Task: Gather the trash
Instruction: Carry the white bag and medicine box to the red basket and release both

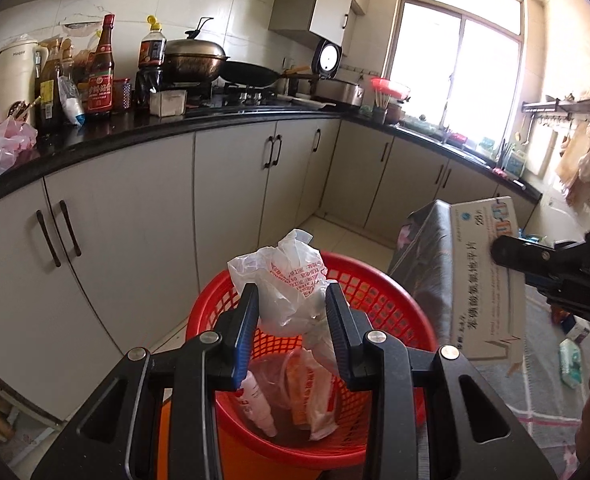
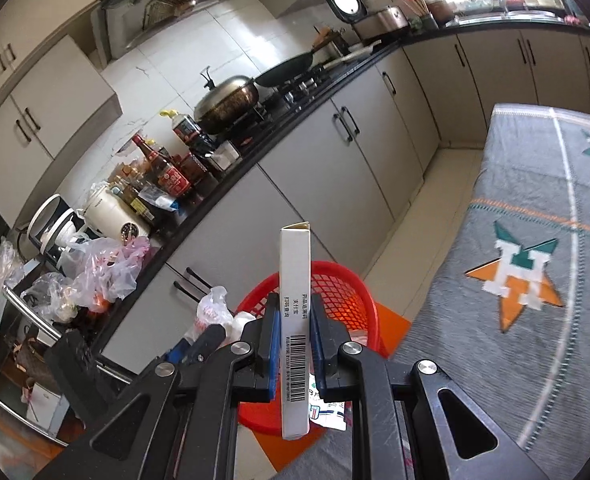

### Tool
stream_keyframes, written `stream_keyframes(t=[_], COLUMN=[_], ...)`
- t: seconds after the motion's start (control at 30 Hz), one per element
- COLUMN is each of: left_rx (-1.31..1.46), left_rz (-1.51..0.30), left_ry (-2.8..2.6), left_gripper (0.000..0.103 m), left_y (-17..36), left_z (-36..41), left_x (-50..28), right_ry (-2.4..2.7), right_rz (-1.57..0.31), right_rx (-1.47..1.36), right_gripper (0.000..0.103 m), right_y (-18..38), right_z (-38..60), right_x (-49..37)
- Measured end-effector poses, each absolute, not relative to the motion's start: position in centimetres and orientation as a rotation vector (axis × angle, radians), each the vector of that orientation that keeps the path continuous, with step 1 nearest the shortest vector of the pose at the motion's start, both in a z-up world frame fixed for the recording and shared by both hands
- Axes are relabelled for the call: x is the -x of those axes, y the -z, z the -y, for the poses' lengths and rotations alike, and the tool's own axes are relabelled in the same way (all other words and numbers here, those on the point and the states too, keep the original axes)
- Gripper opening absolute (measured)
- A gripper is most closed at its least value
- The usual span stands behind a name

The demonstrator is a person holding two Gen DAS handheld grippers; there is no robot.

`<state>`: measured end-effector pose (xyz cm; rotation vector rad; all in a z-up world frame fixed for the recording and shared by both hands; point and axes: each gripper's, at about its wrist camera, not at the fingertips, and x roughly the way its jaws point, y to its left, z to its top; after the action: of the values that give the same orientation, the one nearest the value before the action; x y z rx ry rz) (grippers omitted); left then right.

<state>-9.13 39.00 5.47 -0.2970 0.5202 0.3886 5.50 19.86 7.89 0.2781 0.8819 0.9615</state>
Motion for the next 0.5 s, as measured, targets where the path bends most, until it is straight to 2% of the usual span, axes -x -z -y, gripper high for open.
stream_keyframes(t=[0.5], left_rx=[0.282], left_rz=[-0.554], left_ry=[-0.409], left_gripper=[0.033], left_y=[-3.7], left_z=[-39.5], left_x=[8.2], right_ry=[-0.93], right_rz=[-0.963], right_rx=[-0.23], right_gripper=[0.015], right_y=[-4.3], right_z=[-23.3], right_x=[-7.0])
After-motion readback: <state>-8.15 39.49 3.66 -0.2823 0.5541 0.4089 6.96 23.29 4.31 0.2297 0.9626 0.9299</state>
